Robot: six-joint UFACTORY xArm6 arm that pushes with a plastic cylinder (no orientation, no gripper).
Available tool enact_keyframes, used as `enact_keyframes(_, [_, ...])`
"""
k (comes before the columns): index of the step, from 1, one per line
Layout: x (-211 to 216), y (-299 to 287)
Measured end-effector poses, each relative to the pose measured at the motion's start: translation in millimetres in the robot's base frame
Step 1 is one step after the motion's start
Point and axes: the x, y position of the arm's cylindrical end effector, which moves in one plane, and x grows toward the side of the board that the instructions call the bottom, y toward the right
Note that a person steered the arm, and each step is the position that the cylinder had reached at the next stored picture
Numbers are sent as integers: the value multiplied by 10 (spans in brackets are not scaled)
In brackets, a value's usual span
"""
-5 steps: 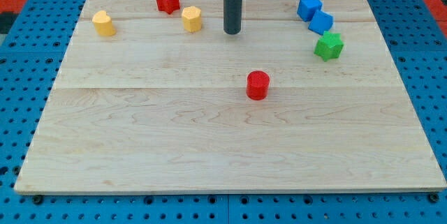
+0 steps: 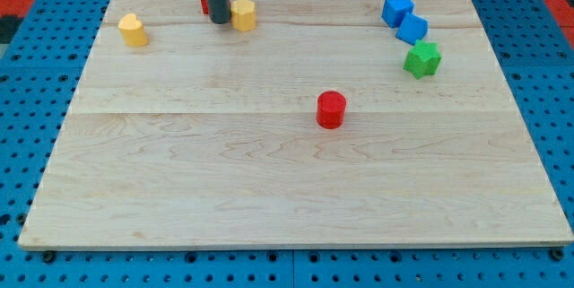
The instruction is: Move the blue cube downwards
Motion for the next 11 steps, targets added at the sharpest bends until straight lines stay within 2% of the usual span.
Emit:
enact_keyframes(1, [-102, 409])
enact_keyframes(2, [-123, 1198])
enact_keyframes(3, [-62, 1131])
enact_keyframes(4, [35, 1779])
enact_keyframes(5, [-224, 2256])
enact_keyframes(6, [-567, 2419])
enact_keyframes(7, [-584, 2799])
enact_keyframes(8, [-231, 2711])
enact_keyframes(9, [94, 2184])
enact_keyframes(10, [461, 2206])
enact_keyframes(11, [318, 2014])
